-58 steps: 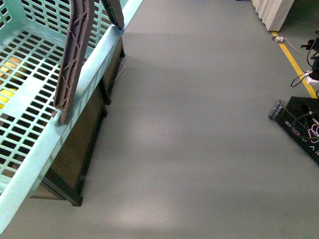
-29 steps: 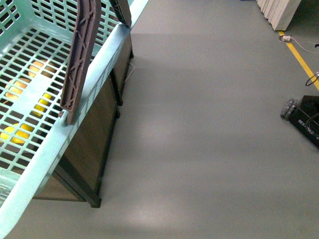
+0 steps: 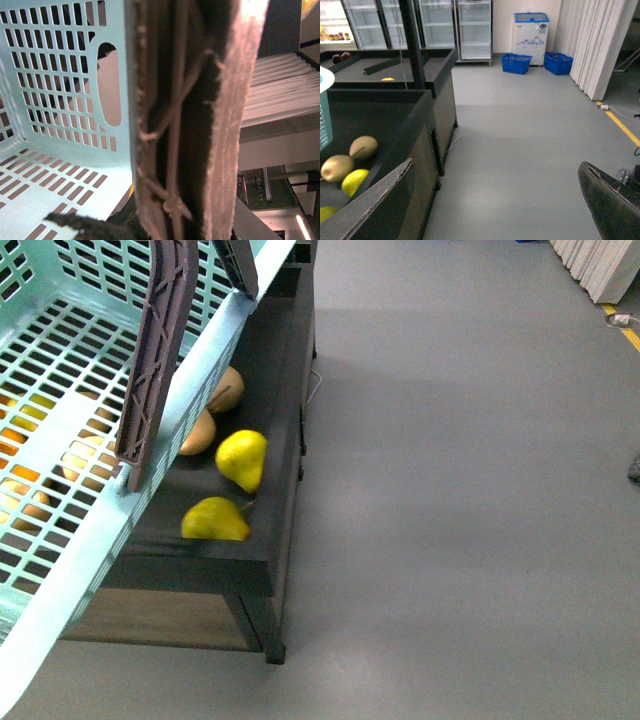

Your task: Pick mango and avocado into basket

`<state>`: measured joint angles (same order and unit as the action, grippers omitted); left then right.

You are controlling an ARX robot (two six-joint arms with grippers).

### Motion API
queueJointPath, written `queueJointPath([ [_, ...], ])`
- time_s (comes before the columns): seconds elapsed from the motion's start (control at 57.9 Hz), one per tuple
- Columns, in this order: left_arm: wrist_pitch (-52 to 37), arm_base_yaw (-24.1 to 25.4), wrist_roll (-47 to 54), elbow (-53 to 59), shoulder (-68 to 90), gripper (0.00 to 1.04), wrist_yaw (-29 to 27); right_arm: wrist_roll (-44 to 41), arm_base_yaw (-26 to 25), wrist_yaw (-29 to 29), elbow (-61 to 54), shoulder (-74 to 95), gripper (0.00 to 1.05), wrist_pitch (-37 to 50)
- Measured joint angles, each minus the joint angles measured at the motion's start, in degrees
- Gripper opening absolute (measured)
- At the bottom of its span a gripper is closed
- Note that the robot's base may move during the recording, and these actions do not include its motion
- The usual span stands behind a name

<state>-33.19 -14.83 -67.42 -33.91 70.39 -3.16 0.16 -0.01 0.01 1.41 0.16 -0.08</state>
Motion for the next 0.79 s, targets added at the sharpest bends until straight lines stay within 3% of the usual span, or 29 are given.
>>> queueJointPath([
  [0.795,0.0,0.0,0.1,0.0,0.0,0.16,-0.1,0.0,0.0,0.0,0.0,0.0,0.96,0.0],
])
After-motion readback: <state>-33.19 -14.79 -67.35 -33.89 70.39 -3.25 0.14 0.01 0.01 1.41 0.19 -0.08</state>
